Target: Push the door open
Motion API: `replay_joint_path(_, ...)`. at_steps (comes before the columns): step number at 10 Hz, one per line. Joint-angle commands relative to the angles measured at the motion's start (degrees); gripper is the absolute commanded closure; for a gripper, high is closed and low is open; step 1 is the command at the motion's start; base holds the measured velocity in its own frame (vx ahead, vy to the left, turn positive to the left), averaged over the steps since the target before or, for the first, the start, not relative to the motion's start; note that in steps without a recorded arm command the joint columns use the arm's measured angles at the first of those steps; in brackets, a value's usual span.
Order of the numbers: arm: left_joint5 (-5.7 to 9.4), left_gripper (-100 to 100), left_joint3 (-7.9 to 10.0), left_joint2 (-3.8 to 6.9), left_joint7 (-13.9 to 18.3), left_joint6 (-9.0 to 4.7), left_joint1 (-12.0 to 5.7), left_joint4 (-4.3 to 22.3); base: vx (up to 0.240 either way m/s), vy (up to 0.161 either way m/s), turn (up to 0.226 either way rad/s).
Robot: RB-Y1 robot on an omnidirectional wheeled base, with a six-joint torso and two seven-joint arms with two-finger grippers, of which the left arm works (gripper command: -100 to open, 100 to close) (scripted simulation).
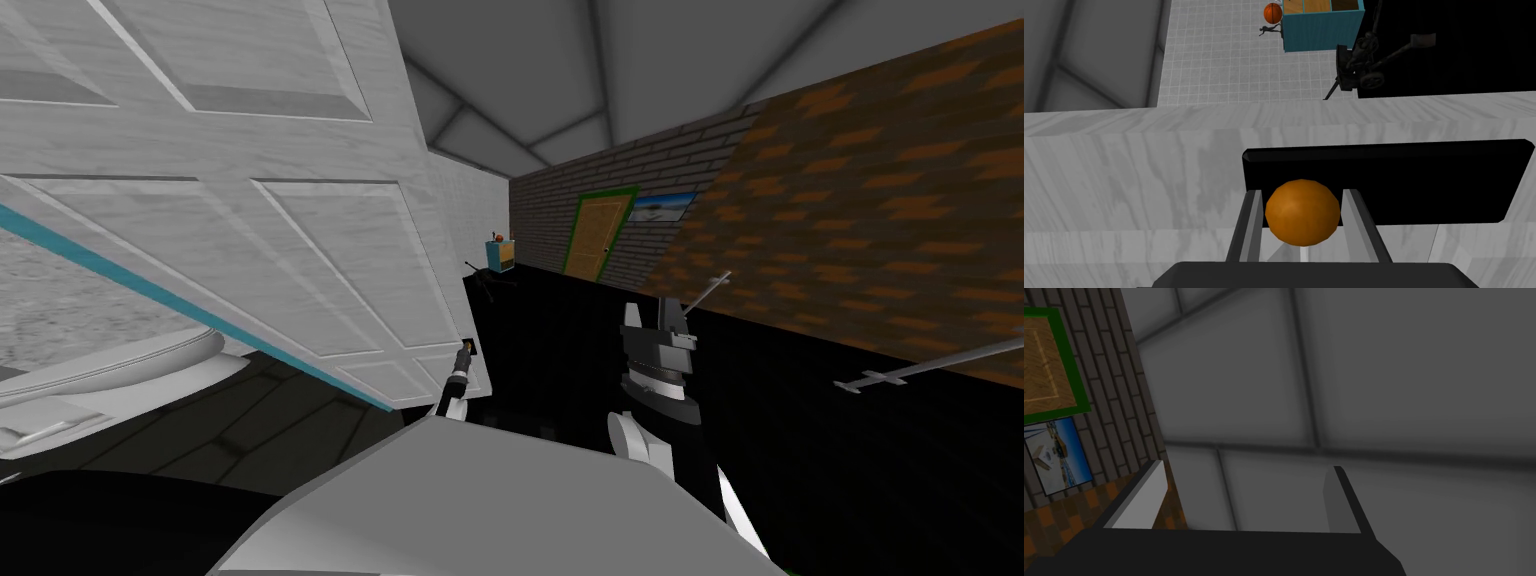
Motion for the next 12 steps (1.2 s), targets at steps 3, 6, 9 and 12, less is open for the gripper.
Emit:
replay_joint_path(3,1.41,100,2.97,-0.03,-0.94,-0.05,-0.62,0.44,0.187,-0.055,0.068)
replay_joint_path(6,2.18,100,4.49,-0.43,-1.37,0.18,-0.91,0.59,0.171,-0.038,0.067)
replay_joint_path(9,2.51,100,4.97,-0.3,-1.62,0.34,-0.42,0.34,0.144,-0.014,0.029)
replay_joint_path(12,3.89,100,7.53,0.06,-2.46,0.2,-0.38,0.43,0.243,-0.031,0.069)
